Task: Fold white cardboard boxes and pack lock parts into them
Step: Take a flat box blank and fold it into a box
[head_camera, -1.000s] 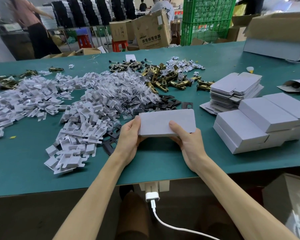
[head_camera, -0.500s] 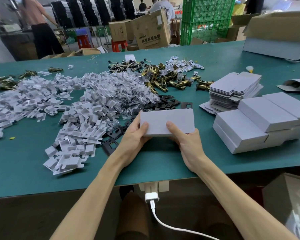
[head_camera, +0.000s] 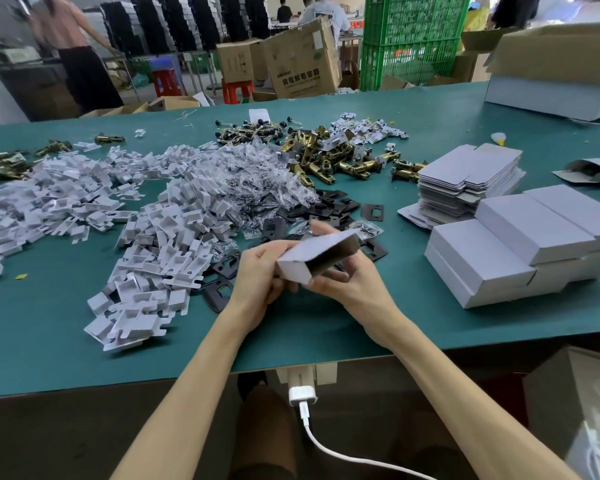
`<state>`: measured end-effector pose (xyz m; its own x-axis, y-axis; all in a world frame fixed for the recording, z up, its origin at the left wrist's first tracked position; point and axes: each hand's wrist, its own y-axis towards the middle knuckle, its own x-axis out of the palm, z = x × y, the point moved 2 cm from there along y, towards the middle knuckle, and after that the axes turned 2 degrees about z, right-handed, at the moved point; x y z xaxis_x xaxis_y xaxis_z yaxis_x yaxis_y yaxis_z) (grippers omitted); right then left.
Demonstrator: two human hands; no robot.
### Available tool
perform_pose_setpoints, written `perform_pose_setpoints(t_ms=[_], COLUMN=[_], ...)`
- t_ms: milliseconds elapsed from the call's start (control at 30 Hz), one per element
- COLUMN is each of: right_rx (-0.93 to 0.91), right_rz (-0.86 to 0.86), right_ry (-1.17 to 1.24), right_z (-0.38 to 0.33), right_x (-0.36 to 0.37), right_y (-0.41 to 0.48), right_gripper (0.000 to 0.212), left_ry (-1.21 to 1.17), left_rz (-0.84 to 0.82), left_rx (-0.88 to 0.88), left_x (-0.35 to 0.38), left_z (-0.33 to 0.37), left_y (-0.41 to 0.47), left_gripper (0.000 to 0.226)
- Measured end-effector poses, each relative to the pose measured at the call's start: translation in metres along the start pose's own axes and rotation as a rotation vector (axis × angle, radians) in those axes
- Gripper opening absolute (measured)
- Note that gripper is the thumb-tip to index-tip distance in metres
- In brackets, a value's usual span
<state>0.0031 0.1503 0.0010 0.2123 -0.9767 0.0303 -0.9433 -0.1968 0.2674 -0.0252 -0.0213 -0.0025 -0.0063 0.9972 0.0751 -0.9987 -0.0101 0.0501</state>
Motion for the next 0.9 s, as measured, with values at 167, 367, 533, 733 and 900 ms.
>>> perform_pose_setpoints(t_ms=[167,367,533,733,900], right_rx=[0.003,0.034,0.059,0.07,0.064], right_rz=[0.096,0.262,0.29,0.236,0.318], right_ry=[0.083,0.032,0.014,0.014,-0.114], right_z=[0.001,0.0,0.0,-0.004,-0.002], right_x=[-0.001,-0.003,-0.004,0.0,0.0], right_y=[-0.001,-0.002,-0.002,-0.003,0.0], right_gripper=[0.046,0.035,0.049,0.04,0.044], left_ry=[0.028,0.049,0.009,0.007,-0.118], left_rz=[0.057,-0.126,-0.126,-0.118,0.124], left_rx=[0.029,0.123,0.144,0.127,0.045], left_x=[0.006,0.009,0.009,0.008,0.002], left_z=[0.001,0.008,0.009,0.008,-0.001], left_y=[-0.001,-0.009,-0.011,-0.009,0.0], left_gripper=[0.054,0.035,0.027,0.034,0.037])
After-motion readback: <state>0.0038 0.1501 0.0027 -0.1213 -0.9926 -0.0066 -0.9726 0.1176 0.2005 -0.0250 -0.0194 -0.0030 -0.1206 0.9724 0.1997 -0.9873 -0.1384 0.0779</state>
